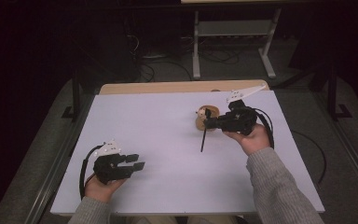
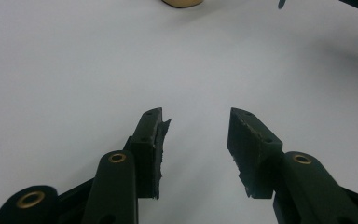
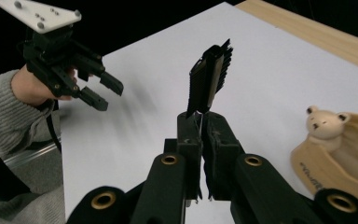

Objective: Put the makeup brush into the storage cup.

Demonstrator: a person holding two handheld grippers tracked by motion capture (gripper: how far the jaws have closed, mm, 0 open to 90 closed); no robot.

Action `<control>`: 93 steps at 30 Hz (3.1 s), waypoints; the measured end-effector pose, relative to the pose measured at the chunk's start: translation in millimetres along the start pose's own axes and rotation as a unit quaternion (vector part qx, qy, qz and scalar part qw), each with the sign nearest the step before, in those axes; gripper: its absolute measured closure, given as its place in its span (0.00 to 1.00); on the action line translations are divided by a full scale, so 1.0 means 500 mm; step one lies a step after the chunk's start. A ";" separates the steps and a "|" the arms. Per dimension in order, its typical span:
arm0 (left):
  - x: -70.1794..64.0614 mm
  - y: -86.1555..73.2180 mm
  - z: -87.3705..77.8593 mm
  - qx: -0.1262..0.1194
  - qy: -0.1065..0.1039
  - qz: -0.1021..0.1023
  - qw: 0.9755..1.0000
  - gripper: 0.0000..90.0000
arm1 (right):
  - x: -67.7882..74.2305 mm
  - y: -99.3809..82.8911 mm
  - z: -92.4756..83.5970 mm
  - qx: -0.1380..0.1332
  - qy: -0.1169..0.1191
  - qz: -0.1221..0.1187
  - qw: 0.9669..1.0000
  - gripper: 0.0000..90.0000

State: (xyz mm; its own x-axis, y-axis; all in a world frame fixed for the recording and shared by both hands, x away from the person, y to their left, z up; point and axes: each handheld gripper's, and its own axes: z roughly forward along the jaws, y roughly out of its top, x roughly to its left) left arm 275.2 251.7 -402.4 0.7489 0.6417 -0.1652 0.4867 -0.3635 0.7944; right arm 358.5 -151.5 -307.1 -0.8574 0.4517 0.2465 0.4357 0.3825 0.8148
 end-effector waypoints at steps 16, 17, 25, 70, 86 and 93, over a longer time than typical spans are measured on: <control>0.006 -0.001 -0.001 0.004 0.010 -0.004 1.000 0.56 | -0.018 0.043 -0.035 -0.014 -0.019 0.000 1.000 0.94; 0.007 -0.001 -0.002 0.005 0.009 -0.004 1.000 0.56 | -0.018 0.043 -0.035 -0.014 -0.019 0.000 1.000 0.94; 0.009 0.000 0.001 0.006 0.011 0.000 1.000 0.55 | -0.025 0.059 -0.045 -0.017 -0.031 0.001 0.999 0.94; 0.018 -0.002 0.002 0.004 0.016 -0.007 1.000 0.53 | -0.141 0.127 -0.046 -0.025 -0.109 0.040 0.993 0.94; 0.018 -0.003 -0.001 0.005 0.017 -0.007 1.000 0.52 | -0.168 0.112 -0.031 -0.029 -0.139 0.062 0.988 0.94; 0.023 -0.004 -0.007 -0.002 0.022 -0.011 1.000 0.51 | -0.176 0.100 -0.015 -0.028 -0.145 0.064 0.987 0.94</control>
State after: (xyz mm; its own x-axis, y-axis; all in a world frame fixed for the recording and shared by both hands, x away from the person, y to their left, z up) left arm 281.2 262.1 -404.0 0.7175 0.6785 -0.1576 0.5010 -0.3455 0.7935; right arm 453.4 -178.1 -284.2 -0.6777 0.7090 0.1951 0.5133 0.2661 0.8159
